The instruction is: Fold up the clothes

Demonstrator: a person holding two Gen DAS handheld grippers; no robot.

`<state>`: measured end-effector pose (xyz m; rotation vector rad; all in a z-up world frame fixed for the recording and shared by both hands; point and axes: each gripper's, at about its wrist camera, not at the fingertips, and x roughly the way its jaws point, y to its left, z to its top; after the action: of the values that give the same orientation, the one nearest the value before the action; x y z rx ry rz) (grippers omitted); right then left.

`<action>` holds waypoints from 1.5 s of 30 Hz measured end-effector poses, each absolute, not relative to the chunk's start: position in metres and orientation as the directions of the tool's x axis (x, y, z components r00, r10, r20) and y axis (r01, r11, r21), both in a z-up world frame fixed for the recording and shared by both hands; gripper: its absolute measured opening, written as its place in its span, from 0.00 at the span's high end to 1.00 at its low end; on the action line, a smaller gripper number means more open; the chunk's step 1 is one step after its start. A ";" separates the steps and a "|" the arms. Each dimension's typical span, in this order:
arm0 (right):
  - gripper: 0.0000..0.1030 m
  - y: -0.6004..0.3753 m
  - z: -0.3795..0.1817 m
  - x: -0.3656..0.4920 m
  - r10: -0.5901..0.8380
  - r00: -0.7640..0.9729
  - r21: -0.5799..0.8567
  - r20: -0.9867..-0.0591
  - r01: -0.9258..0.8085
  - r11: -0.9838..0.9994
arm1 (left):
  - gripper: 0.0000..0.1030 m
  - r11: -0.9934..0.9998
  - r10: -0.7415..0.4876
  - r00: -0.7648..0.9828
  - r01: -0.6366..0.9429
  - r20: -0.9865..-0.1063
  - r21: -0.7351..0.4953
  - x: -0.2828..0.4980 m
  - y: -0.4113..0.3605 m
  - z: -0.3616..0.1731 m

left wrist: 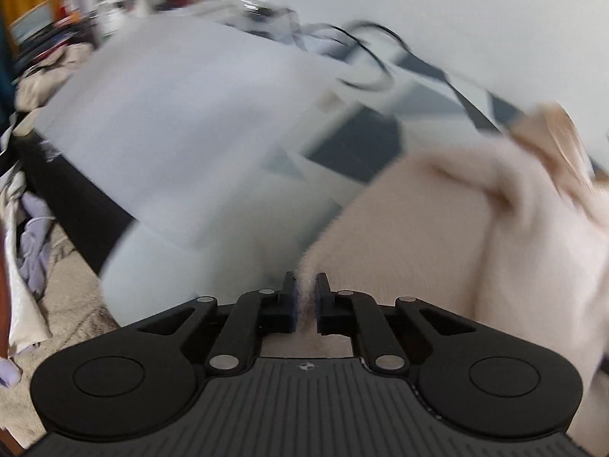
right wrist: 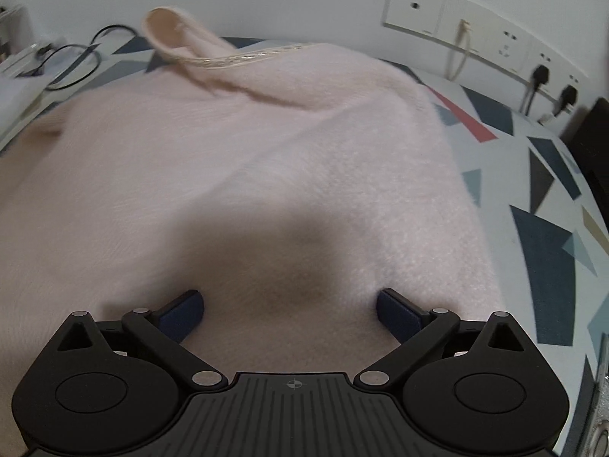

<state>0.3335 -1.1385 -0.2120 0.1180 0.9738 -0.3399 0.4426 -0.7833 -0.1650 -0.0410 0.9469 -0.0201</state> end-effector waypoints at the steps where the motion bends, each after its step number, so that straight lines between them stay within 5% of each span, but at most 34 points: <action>1: 0.05 -1.144 -0.213 0.334 -0.243 0.513 -0.056 -0.824 0.352 0.934 | 0.91 0.999 -0.024 0.593 -0.023 -0.805 -0.047 0.448 -0.777 -0.162; 4: 0.05 -1.160 -0.214 0.334 -0.267 0.508 -0.049 -0.819 0.401 0.915 | 0.79 0.998 -0.018 0.596 -0.040 -0.803 -0.052 0.458 -0.770 -0.160; 8: 0.05 -1.162 -0.212 0.337 -0.258 0.497 -0.040 -0.828 0.408 0.912 | 0.32 0.997 -0.065 0.574 0.077 -0.817 -0.026 0.456 -0.781 -0.167; 14: 0.13 -1.160 -0.195 0.325 -0.174 0.541 0.089 -0.823 0.426 0.900 | 0.28 0.984 -0.088 0.494 0.176 -0.865 0.000 0.446 -0.789 -0.186; 22: 0.09 -1.125 -0.194 0.335 -0.106 0.560 0.077 -0.822 0.294 0.953 | 0.17 0.980 -0.137 0.441 0.192 -0.887 -0.056 0.432 -0.806 -0.195; 26: 0.02 -1.116 -0.211 0.342 -0.130 0.529 0.020 -0.839 0.268 0.963 | 0.25 0.980 -0.154 0.445 0.182 -0.882 -0.079 0.431 -0.808 -0.198; 30: 0.01 -1.109 -0.216 0.342 -0.145 0.535 -0.017 -0.833 0.236 0.972 | 0.70 0.985 -0.140 0.485 0.157 -0.863 -0.072 0.431 -0.804 -0.197; 32: 0.01 -1.111 -0.216 0.343 -0.136 0.534 -0.008 -0.834 0.235 0.972 | 0.81 0.986 -0.154 0.490 0.130 -0.858 -0.103 0.434 -0.797 -0.195; 45: 0.01 -1.117 -0.219 0.343 -0.126 0.544 -0.001 -0.829 0.225 0.974 | 0.88 0.998 0.007 0.592 -0.057 -0.806 -0.033 0.474 -0.748 -0.173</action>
<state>0.3425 -1.1175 -0.2191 0.1101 0.9735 -0.2087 0.4736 -0.7482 -0.1726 -0.0574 0.9373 0.0376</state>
